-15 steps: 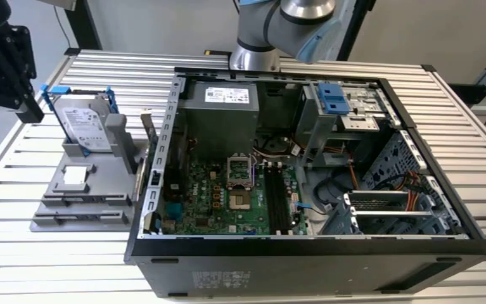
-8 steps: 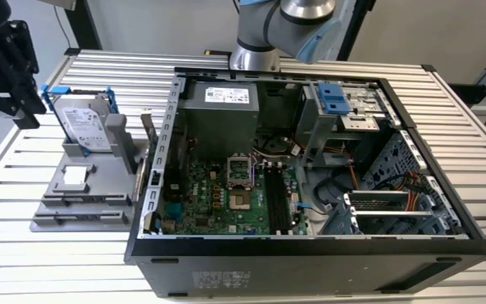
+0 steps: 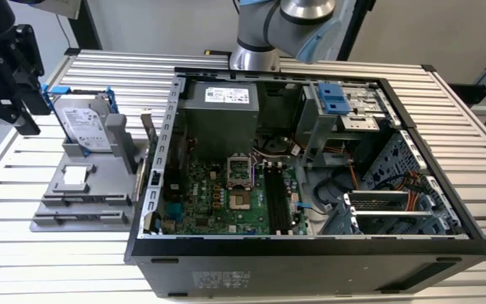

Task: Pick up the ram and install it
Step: 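Pick up the ram and move it above insertion slot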

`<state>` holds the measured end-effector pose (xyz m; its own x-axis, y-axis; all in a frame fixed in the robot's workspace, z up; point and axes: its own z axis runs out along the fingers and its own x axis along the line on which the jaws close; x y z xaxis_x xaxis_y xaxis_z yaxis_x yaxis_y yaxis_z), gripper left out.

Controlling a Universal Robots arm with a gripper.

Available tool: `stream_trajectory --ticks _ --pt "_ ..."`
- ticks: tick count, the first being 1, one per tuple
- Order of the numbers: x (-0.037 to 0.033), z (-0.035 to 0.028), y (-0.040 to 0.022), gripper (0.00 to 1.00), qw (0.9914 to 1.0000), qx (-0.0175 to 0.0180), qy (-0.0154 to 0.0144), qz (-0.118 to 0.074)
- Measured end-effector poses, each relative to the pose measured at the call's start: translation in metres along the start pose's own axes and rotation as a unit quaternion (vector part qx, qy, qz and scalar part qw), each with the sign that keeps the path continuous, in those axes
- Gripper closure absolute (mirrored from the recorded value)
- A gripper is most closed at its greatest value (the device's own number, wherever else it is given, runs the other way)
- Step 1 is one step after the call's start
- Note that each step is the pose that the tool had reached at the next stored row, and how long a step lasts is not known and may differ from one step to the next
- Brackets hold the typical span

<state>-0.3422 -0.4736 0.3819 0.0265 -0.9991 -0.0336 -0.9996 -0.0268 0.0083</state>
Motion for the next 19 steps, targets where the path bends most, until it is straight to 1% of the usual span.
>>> stream_trajectory --ticks 1,13,16,19 --pt "0.0001 0.0018 0.0000 0.00 1.00000 0.0002 0.0000 0.003" --pt "0.0020 0.0236 -0.0001 0.00 0.99999 0.0006 0.0005 0.005" --pt "0.0045 0.0290 0.0000 0.00 0.99998 0.0006 0.0004 0.006" --pt "0.0085 0.0342 0.0000 0.00 0.99998 0.0006 0.0005 0.006"
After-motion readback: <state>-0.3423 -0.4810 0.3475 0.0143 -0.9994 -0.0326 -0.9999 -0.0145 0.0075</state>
